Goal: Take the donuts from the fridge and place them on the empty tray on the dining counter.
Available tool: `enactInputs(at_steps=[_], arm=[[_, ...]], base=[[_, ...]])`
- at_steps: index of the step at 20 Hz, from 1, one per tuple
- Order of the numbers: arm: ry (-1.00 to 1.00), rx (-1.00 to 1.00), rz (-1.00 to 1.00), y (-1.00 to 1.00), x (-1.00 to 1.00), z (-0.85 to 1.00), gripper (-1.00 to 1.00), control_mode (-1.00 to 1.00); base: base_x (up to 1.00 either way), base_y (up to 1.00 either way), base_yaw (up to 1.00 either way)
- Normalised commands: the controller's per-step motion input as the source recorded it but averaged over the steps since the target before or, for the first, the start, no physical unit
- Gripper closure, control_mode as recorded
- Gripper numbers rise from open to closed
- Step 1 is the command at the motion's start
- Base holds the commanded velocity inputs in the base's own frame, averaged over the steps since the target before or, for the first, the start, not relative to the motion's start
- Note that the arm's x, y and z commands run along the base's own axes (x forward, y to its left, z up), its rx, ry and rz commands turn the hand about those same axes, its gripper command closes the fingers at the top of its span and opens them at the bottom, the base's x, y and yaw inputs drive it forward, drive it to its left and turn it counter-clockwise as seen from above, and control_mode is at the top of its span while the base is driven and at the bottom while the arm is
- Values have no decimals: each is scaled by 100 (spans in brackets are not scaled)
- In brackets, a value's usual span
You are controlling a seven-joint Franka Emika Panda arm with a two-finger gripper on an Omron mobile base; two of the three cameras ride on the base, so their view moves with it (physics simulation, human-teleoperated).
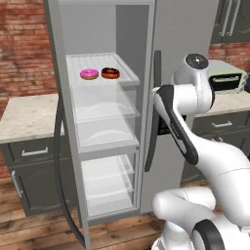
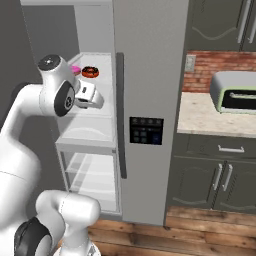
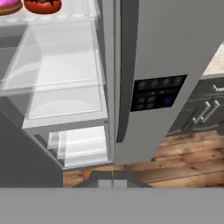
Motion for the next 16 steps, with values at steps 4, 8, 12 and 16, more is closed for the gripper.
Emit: enactInputs(at_steps=[4, 8, 12, 16], arm=[[0, -3, 12, 0, 0, 0, 100, -100], [-1, -5, 16, 7, 0, 0, 100, -100], [-3, -4, 7, 10, 23, 0, 100, 100], [0, 0, 0, 0, 0, 0, 100, 100]], base=[[0, 0, 0], [0, 0, 0], [46, 9, 10], [97, 24, 26]])
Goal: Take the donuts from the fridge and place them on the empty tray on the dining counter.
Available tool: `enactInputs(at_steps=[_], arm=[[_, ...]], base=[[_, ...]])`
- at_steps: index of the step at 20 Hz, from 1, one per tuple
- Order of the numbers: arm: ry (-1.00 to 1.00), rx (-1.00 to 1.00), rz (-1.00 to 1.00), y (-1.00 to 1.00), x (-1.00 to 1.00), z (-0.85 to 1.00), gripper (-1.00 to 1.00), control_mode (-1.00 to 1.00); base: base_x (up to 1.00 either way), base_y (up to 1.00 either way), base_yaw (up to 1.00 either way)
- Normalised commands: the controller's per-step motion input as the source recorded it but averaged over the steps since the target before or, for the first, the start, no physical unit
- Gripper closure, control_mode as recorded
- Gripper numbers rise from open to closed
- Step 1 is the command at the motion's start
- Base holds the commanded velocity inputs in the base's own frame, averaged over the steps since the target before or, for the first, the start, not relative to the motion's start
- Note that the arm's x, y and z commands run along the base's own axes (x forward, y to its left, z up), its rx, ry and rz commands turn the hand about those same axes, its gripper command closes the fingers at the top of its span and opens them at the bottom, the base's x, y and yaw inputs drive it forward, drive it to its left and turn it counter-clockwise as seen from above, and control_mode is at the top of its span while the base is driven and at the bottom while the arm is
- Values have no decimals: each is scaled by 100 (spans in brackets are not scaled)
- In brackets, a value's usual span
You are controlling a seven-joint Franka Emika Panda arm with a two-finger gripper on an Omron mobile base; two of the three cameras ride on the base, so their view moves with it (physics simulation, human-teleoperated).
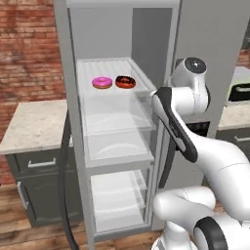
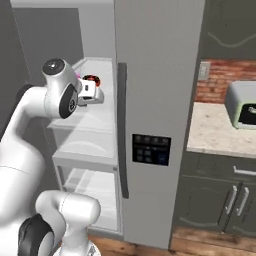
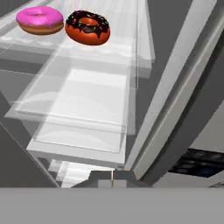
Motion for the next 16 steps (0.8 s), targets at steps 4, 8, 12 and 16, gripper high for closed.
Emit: enactInputs(at_steps=[4, 8, 12, 16], arm=[[0, 0, 0, 0, 0, 0, 100, 100], [0, 0, 0, 0, 0, 0, 100, 100], [0, 0, 0, 0, 0, 0, 100, 100], [0, 0, 0, 0, 0, 0, 100, 100]], base=[[69, 22, 31], [51, 20, 34], [64, 3, 37], [91, 1, 33]])
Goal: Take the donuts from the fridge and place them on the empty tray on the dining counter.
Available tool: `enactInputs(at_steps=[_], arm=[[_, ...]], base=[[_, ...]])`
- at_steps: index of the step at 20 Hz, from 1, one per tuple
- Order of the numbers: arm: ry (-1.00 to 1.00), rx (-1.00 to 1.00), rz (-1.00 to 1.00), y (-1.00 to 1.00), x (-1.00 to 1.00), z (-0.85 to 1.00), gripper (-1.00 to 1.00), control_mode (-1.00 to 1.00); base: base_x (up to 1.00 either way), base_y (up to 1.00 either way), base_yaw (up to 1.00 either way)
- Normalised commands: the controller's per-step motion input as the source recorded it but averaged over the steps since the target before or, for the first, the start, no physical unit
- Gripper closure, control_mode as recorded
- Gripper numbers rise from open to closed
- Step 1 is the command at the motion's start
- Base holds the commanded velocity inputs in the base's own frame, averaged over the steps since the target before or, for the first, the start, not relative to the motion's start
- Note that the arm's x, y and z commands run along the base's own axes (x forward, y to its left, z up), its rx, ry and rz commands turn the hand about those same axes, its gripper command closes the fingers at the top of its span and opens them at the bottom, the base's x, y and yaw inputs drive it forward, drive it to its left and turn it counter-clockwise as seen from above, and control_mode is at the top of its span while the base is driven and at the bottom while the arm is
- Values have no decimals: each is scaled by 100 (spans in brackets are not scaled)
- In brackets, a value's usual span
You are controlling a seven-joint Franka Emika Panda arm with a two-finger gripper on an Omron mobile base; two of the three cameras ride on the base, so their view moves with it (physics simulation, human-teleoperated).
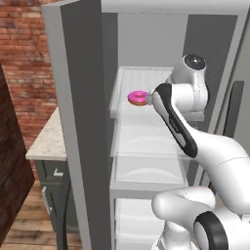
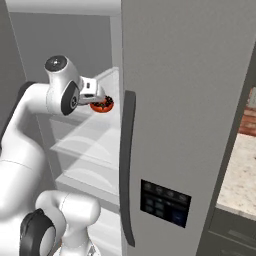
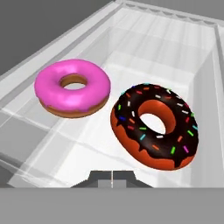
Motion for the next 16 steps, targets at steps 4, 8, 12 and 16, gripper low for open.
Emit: enactInputs(at_steps=[4, 8, 12, 16], arm=[[0, 0, 0, 0, 0, 0, 100, 100], [0, 0, 0, 0, 0, 0, 100, 100], [0, 0, 0, 1, 48, 0, 100, -100], [-5, 0, 2, 0, 52, -9, 100, -100]], base=[[100, 2, 5], [100, 22, 0], [50, 6, 0], [0, 0, 0]])
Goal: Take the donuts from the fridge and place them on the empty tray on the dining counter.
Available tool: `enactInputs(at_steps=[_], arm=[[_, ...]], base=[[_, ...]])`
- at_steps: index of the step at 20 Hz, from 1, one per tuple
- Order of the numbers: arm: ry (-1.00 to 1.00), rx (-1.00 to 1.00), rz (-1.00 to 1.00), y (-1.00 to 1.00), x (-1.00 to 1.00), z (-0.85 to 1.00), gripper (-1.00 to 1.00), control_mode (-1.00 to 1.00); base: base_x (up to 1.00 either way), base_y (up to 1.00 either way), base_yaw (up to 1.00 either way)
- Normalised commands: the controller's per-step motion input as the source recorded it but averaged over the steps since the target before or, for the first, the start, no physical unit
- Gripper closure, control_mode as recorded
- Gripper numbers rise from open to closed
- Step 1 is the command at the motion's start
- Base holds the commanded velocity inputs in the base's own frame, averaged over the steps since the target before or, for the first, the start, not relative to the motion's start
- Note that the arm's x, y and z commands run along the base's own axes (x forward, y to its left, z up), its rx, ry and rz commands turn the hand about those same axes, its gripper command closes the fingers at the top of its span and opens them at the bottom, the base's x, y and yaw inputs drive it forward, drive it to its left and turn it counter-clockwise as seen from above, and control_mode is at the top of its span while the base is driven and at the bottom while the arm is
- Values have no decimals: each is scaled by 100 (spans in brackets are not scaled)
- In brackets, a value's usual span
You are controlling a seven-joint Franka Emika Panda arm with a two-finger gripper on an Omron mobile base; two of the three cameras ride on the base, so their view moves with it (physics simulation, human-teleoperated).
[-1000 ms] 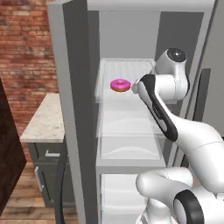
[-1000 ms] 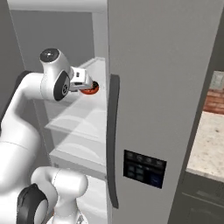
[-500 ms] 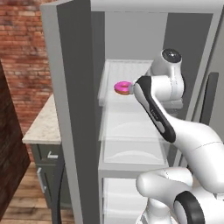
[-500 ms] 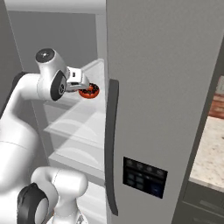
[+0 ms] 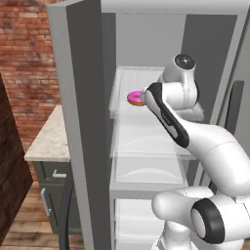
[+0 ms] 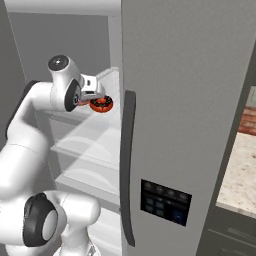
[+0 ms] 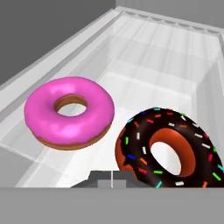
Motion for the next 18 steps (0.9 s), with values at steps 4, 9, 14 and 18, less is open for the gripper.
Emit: enactInputs(at_steps=[4, 9, 14, 18], arm=[[-1, 0, 0, 0, 46, 0, 100, -100], [0, 0, 0, 0, 35, 0, -100, -100], [0, 0, 0, -3, 18, 0, -100, -100], [0, 0, -1, -6, 2, 0, -100, -100]], base=[[0, 0, 0], [0, 0, 0], [0, 0, 0], [0, 0, 0]])
